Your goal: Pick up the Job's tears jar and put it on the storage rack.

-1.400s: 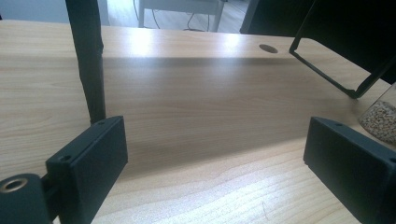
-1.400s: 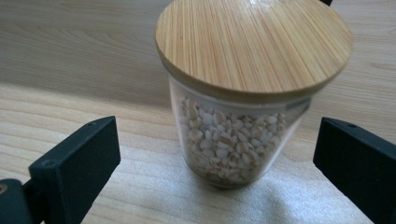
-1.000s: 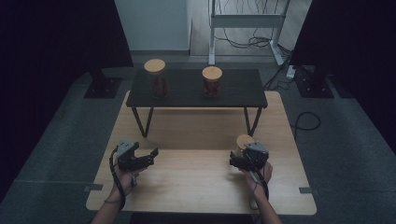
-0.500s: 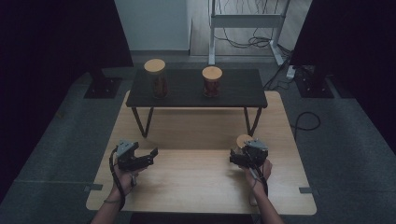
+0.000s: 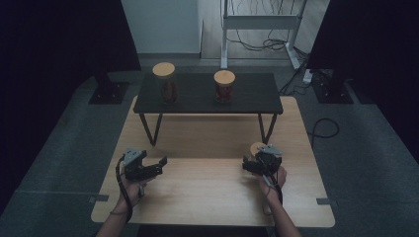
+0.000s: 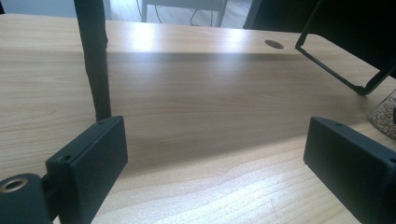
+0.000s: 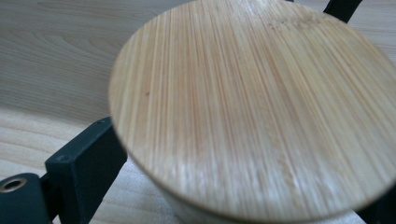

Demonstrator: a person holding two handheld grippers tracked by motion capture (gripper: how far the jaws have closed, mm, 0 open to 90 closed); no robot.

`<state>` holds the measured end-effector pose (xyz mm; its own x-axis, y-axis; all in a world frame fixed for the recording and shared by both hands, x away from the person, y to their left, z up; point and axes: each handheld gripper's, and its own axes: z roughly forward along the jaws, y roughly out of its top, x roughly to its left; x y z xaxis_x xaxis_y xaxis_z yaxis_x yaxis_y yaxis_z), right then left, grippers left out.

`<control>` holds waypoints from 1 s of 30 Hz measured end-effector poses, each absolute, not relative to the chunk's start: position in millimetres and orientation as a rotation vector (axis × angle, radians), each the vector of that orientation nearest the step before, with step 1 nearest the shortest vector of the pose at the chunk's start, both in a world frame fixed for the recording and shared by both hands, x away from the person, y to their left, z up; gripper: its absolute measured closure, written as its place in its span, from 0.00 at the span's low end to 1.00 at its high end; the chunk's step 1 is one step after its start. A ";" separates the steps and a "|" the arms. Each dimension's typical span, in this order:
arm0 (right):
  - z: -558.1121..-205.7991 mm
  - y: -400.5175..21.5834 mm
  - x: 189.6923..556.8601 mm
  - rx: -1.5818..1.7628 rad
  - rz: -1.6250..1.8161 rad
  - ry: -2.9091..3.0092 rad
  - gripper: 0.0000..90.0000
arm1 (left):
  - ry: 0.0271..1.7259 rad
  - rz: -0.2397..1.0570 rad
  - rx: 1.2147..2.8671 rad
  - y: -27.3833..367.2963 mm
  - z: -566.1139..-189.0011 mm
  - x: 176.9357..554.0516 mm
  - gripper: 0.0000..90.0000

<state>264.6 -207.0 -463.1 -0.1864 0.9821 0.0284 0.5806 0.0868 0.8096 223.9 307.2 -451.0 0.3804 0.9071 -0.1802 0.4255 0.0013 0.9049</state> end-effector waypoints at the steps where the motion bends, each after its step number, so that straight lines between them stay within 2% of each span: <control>1: -463.2 -206.8 265.6 1.537 0.957 1.828 0.07 | 1.215 0.584 1.608 307.4 -451.2 224.3 0.07; 10: -466.2 -209.7 275.1 1.550 0.966 1.834 0.12 | 1.226 0.582 1.607 308.0 -452.6 226.0 0.07; 23: -465.5 -212.1 276.4 1.568 0.950 1.852 0.26 | 1.228 0.579 1.610 308.3 -453.4 226.8 0.07; 30: -466.1 -208.9 274.4 1.554 0.938 1.847 0.27 | 1.224 0.582 1.605 308.7 -452.5 225.3 0.07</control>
<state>274.4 -208.9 -466.1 -0.1845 0.9824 0.0286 0.6027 0.0901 0.7929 225.3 308.7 -452.5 0.3733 0.9093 -0.1840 0.4315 0.0054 0.9021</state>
